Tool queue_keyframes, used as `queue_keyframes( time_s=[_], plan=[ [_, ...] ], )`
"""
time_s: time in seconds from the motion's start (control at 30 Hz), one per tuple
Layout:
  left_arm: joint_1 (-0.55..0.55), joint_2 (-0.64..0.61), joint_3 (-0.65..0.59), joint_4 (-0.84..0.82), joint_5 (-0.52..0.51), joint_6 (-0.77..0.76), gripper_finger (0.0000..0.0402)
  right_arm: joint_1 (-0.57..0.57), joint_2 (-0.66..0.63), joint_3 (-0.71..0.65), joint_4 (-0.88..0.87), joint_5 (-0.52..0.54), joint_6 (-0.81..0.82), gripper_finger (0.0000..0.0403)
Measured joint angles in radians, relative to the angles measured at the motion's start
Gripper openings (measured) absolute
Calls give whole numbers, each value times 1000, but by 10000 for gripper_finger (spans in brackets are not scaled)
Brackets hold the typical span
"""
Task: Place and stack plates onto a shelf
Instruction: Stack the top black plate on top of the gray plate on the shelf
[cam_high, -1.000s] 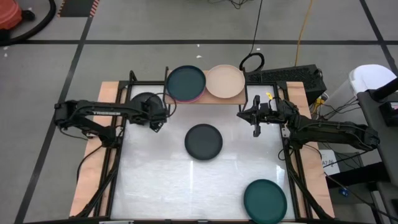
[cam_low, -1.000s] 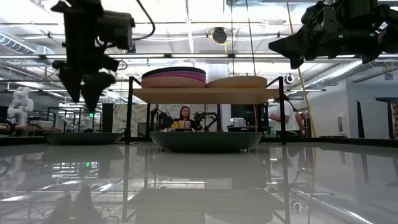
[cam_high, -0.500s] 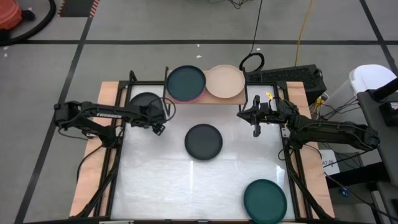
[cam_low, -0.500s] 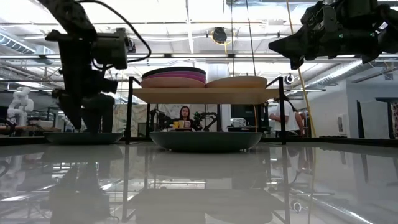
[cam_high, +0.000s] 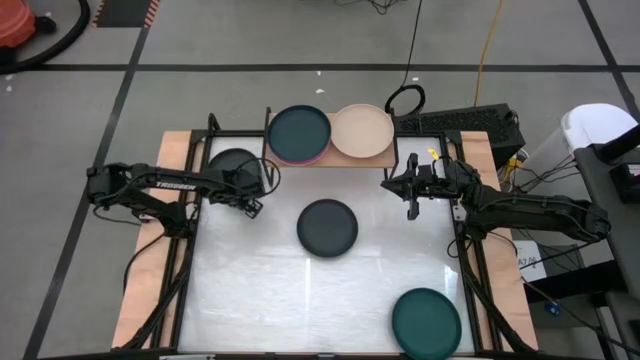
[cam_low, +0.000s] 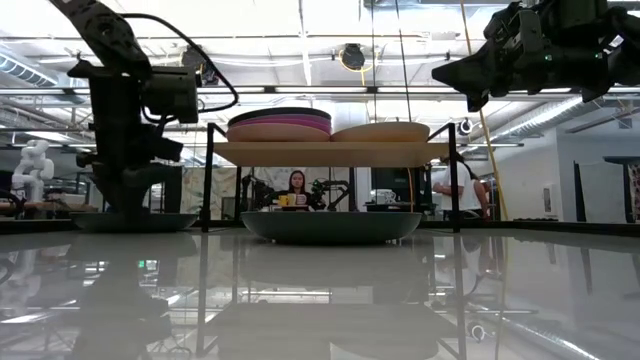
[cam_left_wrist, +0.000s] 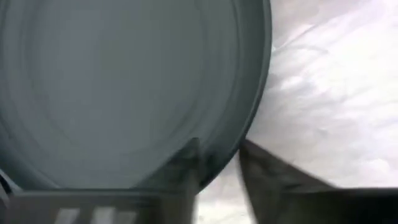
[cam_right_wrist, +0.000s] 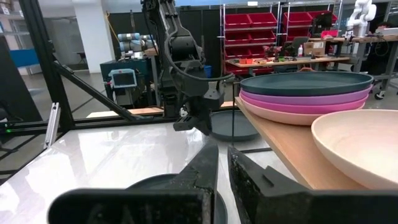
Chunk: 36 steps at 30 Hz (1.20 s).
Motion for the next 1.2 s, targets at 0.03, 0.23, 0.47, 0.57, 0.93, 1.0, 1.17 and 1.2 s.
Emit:
queue_keyframes(
  time_s=[0.03, 0.23, 0.47, 0.57, 0.93, 1.0, 1.17, 1.2],
  plan=[
    [0, 0, 1, 0, 0, 1, 63, 0, 0, 0, 0, 0, 0, 20],
    [0, 0, 54, -62, -14, -32, 14, 0, 0, 0, 0, 0, 0, 20],
    [-28, 0, 248, -306, -116, -80, 13, 0, 0, 0, 0, 0, 0, 20],
    [-40, 0, 379, -462, -208, -96, 12, 0, 0, 0, 0, 0, 0, 20],
    [-74, -1, 889, -312, -316, 337, 11, 0, 0, 0, 17, 0, -5, 20],
    [-84, -1, 917, -131, -236, 486, 11, 0, -1, 1, 26, 0, -7, 20],
    [-82, 35, 924, 253, -74, 727, 10, -2, -22, 1, -4, 2, -66, 20],
    [-82, 53, 924, 299, -57, 754, 10, -5, -36, 1, -15, 5, -79, 20]
  ],
)
